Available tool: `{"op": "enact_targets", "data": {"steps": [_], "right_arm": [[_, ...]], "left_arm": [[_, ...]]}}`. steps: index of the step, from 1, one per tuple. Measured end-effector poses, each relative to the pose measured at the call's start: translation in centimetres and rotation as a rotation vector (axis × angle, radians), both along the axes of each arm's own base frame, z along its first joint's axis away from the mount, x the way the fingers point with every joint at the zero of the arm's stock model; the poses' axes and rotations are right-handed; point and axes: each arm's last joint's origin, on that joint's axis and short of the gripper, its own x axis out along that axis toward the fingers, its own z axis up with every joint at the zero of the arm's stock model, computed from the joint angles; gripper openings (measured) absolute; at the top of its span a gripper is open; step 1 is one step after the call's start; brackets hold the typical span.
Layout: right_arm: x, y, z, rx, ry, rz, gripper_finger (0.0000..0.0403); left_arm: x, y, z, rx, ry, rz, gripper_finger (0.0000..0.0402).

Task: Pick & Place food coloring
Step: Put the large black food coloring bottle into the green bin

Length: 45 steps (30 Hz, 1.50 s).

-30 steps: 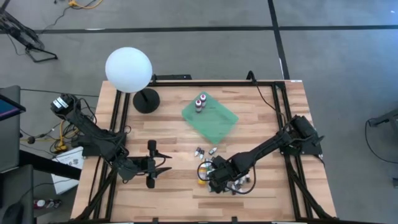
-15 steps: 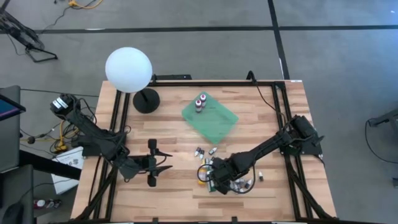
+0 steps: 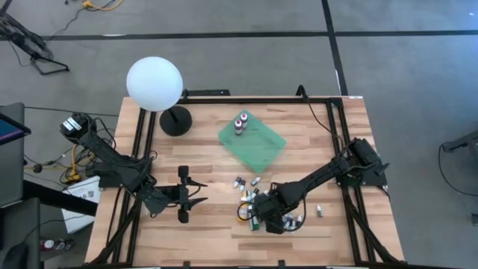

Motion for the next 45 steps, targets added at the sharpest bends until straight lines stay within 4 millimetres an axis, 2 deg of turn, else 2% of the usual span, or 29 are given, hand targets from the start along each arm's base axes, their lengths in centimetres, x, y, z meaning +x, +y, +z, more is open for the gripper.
{"op": "enact_targets", "data": {"steps": [8, 18, 33, 45], "right_arm": [[-0.6, -0.3, -0.1, -0.050, 0.050, 0.215, 0.0225], [-1.1, -0.6, -0.1, -0.072, 0.103, 0.253, 0.0225], [-0.3, -1.6, -0.1, 0.052, 0.139, -0.047, 0.0225], [0.3, -1.4, 0.0, 0.080, 0.075, -0.052, 0.0225]], "left_arm": [[0.0, 0.0, 0.1, -0.004, -0.005, 0.001, 0.0194], [0.1, 0.1, 0.0, -0.002, -0.004, 0.005, 0.0194], [0.1, 0.2, 0.0, -0.003, -0.003, 0.011, 0.0194], [0.1, 0.2, 0.0, -0.004, -0.003, 0.010, 0.0194]]}}
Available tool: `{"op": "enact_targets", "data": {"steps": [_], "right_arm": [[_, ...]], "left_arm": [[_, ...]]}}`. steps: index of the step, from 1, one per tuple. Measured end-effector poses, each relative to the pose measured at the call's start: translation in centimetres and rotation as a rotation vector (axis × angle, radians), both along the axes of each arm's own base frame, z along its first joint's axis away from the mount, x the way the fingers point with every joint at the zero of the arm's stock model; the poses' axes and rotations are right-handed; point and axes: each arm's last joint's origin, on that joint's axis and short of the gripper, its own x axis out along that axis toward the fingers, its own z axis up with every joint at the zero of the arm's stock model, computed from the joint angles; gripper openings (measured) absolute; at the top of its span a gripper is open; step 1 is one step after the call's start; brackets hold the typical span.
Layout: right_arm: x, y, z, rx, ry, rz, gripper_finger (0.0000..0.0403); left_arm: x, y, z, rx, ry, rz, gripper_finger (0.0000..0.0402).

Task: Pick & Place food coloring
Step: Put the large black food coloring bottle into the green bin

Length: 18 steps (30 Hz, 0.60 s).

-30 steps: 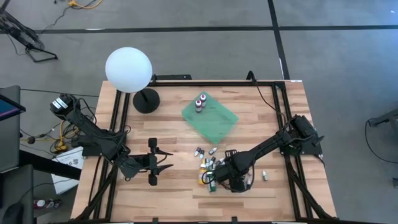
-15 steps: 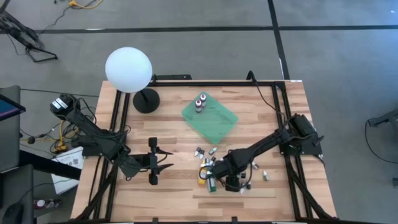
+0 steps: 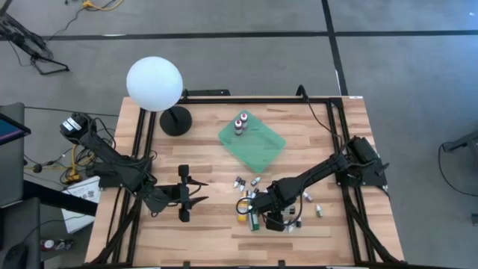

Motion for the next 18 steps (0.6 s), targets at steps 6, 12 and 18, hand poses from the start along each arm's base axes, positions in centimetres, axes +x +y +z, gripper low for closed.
{"op": "enact_targets", "data": {"steps": [6, 12, 18], "right_arm": [[0.25, 0.08, -0.47, -0.003, -0.006, -0.001, 0.0225], [0.43, -0.15, -0.84, -0.026, -0.005, -0.010, 0.0225], [0.36, -0.19, -0.97, -0.033, 0.002, -0.009, 0.0207]], "left_arm": [[0.00, 0.00, 0.00, -0.001, 0.000, 0.000, 0.0194], [-0.01, 0.01, -0.03, 0.001, 0.003, 0.001, 0.0194], [-0.02, 0.02, -0.05, 0.002, 0.005, 0.000, 0.0194]]}}
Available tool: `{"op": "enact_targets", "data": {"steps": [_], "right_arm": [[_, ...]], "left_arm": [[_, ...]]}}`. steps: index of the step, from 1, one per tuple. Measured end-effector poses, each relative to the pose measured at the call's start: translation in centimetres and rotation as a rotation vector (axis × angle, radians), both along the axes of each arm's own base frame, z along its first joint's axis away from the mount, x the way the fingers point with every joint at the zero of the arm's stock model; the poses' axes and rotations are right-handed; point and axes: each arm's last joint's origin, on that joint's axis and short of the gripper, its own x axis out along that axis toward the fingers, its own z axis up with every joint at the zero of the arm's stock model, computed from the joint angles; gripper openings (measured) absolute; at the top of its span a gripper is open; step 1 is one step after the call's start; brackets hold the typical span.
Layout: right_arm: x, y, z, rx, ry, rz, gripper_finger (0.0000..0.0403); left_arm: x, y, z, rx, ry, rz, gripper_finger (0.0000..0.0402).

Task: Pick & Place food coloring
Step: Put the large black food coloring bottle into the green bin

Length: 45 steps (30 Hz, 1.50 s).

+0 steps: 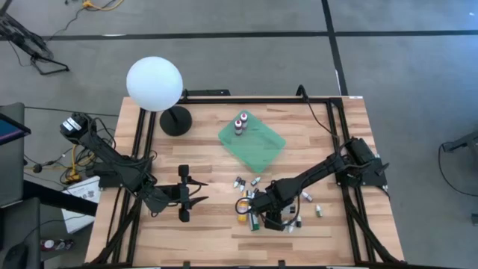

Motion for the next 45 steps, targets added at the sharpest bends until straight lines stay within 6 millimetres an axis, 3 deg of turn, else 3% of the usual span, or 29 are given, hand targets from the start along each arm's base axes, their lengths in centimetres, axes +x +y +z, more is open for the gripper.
{"op": "enact_targets", "data": {"steps": [17, 45], "right_arm": [[-0.08, -0.02, -0.01, -0.001, 0.004, 0.035, 0.0136], [-0.40, -0.17, -0.02, -0.018, 0.035, 0.060, 0.0123]], "left_arm": [[0.01, -0.01, 0.01, -0.001, -0.001, 0.000, 0.0194], [0.01, -0.01, 0.02, -0.008, -0.003, 0.002, 0.0194]]}}
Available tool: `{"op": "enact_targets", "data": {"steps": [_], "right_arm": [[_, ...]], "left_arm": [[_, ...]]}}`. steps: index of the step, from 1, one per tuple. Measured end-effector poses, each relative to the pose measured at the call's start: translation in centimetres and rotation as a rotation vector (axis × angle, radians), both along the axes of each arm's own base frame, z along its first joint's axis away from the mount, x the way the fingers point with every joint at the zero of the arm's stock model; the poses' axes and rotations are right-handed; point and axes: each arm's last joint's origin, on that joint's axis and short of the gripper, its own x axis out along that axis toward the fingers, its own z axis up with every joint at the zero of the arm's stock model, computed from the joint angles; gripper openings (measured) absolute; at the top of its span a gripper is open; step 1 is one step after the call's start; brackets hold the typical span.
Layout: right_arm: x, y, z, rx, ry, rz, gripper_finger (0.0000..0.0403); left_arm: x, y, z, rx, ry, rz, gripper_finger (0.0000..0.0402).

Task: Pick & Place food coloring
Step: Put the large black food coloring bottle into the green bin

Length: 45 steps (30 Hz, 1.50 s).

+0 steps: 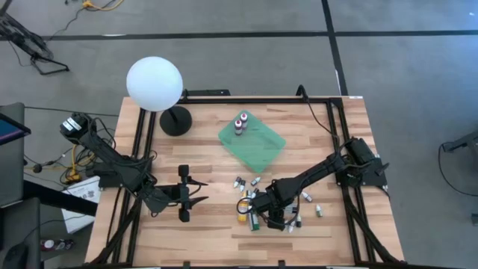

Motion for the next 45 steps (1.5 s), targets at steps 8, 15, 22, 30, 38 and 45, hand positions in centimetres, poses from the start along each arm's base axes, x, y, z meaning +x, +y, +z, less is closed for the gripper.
{"op": "enact_targets", "data": {"steps": [8, 15, 22, 30, 38, 45], "right_arm": [[0.0, 0.0, 0.0, -0.001, -0.001, 0.000, 0.0123], [0.0, 0.0, 0.2, 0.001, -0.005, 0.000, 0.0123], [-0.1, 0.0, 0.5, 0.002, -0.008, 0.002, 0.0123], [-0.1, -0.1, 2.2, -0.012, -0.068, 0.008, 0.0123], [0.2, -0.3, 6.7, -0.069, -0.255, 0.036, 0.0123], [0.1, -0.9, 10.3, -0.175, -0.458, 0.063, 0.0123]], "left_arm": [[0.0, 0.0, 0.0, -0.001, 0.000, 0.000, 0.0194], [0.0, 0.0, 0.0, -0.001, 0.000, 0.000, 0.0194], [0.0, 0.0, 0.0, -0.001, 0.000, 0.000, 0.0194], [0.0, 0.0, 0.0, -0.004, -0.001, 0.001, 0.0194], [0.0, 0.0, 0.0, -0.007, -0.004, 0.001, 0.0194], [0.0, 0.0, 0.0, -0.007, -0.004, 0.001, 0.0194]]}}
